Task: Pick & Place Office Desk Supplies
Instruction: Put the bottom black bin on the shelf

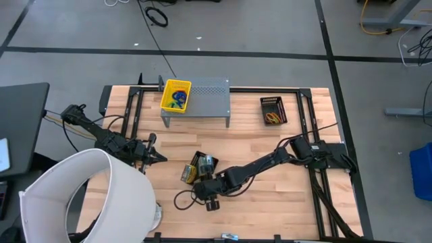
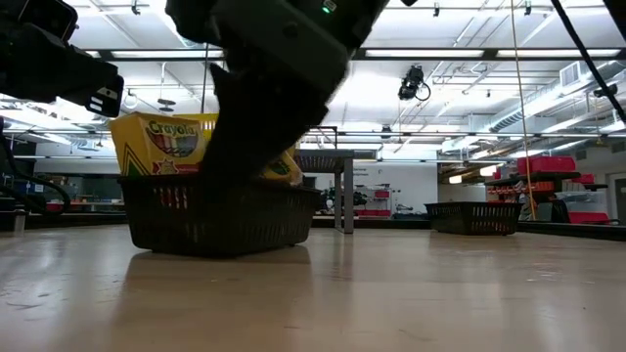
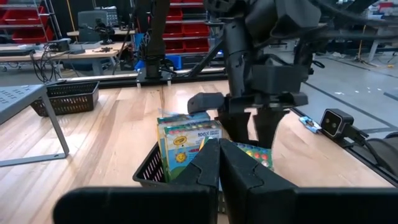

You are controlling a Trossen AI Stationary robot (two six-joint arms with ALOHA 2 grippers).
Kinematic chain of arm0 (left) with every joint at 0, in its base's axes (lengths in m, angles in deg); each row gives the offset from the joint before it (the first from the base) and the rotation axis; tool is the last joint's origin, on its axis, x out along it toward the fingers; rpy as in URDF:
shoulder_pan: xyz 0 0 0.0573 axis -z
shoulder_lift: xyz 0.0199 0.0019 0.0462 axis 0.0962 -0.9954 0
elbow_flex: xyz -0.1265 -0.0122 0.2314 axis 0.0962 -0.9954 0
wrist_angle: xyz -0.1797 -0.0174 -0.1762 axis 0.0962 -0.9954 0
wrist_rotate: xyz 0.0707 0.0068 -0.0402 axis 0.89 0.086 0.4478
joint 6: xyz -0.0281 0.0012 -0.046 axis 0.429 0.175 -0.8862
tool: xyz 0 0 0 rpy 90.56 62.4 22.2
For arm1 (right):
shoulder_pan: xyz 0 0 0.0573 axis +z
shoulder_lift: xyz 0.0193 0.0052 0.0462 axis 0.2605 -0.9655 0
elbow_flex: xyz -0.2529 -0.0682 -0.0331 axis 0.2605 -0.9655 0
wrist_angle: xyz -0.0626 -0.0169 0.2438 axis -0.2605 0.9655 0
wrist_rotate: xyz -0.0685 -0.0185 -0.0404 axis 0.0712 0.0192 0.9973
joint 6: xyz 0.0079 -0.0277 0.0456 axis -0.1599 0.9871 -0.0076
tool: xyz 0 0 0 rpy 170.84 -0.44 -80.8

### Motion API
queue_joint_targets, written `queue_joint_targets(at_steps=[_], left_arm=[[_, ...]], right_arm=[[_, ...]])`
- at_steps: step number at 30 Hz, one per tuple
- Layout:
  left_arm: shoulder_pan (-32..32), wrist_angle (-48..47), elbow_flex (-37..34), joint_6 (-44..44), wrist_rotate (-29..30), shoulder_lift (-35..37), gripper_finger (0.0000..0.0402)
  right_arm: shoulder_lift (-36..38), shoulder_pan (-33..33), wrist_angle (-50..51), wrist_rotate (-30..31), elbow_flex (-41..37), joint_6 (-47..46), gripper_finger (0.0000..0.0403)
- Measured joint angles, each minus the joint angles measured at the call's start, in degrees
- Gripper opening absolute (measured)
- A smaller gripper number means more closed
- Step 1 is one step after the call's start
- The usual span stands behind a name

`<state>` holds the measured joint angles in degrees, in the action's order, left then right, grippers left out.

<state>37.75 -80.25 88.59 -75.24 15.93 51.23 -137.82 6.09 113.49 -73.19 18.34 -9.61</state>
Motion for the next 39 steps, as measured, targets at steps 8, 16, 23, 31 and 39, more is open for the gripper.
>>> queue_joint_targets(at_steps=[8,16,23,31,39], left_arm=[[0.0,-0.01,0.01,0.0,0.01,-0.02,0.0008],[0.0,-0.03,0.0,0.02,0.01,-0.02,0.0008],[0.0,-0.03,0.0,0.17,0.01,-0.02,0.0008],[0.0,-0.04,0.0,0.17,0.0,-0.04,0.0008],[0.02,-0.06,0.0,0.17,0.01,-0.06,0.0008]], right_arm=[[-0.64,0.19,2.04,4.13,0.07,0.11,0.0104],[-0.22,1.57,6.08,6.53,0.07,-0.55,0.0022],[-0.16,3.3,16.93,8.12,2.9,-1.71,0.0018],[-0.45,4.55,32.45,13.4,11.84,-0.57,0.0015],[-0.43,4.36,37.15,20.63,14.06,2.75,0.0015]])
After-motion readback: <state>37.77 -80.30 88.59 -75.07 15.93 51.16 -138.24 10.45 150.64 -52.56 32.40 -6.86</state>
